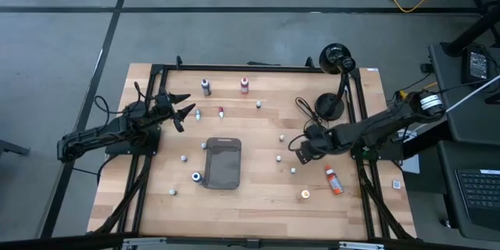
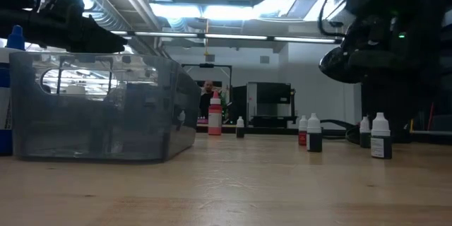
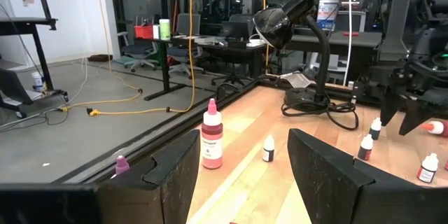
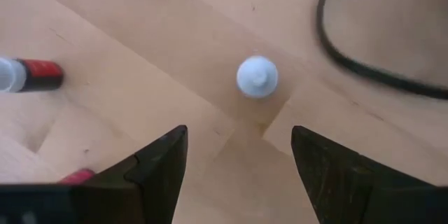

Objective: Pick & Place food coloring
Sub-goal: Put the green food coloring bottle into the bin

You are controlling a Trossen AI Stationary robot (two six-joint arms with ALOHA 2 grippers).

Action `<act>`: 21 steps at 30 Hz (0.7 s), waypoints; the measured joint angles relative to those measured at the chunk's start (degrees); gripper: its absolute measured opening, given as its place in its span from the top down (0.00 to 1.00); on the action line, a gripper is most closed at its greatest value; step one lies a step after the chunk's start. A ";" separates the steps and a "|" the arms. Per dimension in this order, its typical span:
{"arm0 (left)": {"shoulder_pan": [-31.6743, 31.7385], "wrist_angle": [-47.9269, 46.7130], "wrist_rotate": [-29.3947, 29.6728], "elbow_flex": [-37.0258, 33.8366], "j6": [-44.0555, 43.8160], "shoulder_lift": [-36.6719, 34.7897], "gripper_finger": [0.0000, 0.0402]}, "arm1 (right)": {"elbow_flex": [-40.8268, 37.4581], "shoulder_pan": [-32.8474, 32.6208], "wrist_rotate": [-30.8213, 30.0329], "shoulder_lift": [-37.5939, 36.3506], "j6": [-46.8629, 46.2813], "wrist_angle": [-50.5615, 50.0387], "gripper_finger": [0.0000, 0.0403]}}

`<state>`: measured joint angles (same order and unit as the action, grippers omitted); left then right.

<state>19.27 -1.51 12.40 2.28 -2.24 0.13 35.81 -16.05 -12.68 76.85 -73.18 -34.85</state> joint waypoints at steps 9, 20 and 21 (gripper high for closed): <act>0.02 0.02 -0.02 0.00 0.00 -0.01 0.47 | -6.01 -7.53 -11.60 -1.66 -4.58 5.43 0.36; 0.00 0.02 -0.02 -0.01 0.00 0.01 0.47 | -10.81 -13.58 -20.73 -1.65 -4.05 11.21 0.36; 0.01 0.02 -0.02 0.00 0.00 0.01 0.47 | -11.00 -13.97 -21.09 -1.65 -3.89 11.25 0.36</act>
<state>19.28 -1.50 12.38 2.27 -2.24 0.14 24.81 -30.02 -33.77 75.20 -77.07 -23.60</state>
